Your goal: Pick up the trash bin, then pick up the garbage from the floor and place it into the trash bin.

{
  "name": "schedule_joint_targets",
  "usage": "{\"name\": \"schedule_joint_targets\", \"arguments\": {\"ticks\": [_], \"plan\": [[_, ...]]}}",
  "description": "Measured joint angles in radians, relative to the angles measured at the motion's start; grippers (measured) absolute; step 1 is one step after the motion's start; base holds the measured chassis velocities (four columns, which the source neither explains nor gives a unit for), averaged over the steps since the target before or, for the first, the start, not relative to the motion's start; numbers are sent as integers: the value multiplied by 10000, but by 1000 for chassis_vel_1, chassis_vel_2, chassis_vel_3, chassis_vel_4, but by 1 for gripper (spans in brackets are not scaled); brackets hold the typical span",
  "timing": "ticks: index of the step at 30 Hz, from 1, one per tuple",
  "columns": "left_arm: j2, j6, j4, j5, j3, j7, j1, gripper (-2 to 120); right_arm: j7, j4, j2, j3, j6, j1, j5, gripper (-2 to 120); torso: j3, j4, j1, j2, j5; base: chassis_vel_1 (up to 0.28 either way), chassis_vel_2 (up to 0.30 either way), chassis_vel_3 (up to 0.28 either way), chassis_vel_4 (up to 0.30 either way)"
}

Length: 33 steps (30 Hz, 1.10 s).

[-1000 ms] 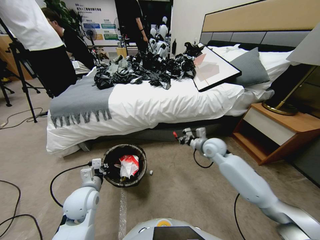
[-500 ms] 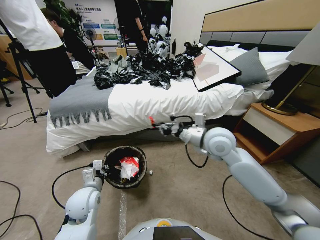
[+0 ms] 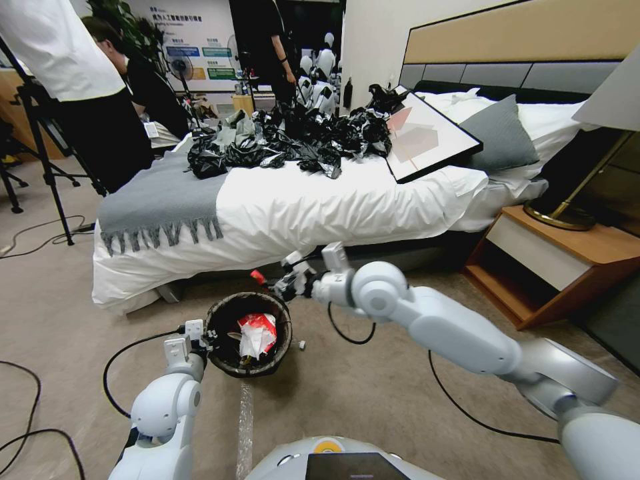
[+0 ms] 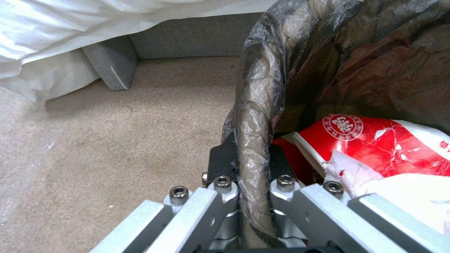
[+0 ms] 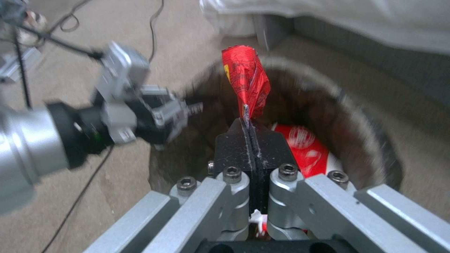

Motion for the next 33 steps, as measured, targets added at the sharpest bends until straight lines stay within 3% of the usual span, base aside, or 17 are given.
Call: {"name": "schedule_joint_targets", "arguments": {"ticks": [9,15,24,27,29,31,33], "plan": [[5,0,107,-4,-41,7,-27,0,46,-531,453,-367,-10,-346,-208,0,0,-2,0,0,-1,0,0,0,0],[3,0,135,0,-55,16,-10,0,123,-1274,1486,-863,30,-355,-515,0,0,2,0,0,-1,0,0,0,0],[-6,0,151,9,-59,41,21,0,198,-2057,2329,-1202,85,-180,-668,0,0,1,0,0,-2,0,0,0,0],[-48,0,161,21,-91,64,63,0,339,-2407,2581,-1192,449,-217,-790,15,0,1,0,0,-2,0,0,0,0],[-65,0,161,23,-99,67,72,0,423,-2498,2637,-1149,505,-225,-775,17,0,1,1,0,-2,0,0,0,0],[-78,0,161,26,-102,70,77,0,541,-2617,2691,-1059,516,-225,-715,30,0,1,0,0,-1,0,0,0,0],[-78,0,161,27,-103,70,75,0,579,-2625,2691,-1040,511,-226,-684,33,0,0,0,0,-1,0,0,0,0]]}}
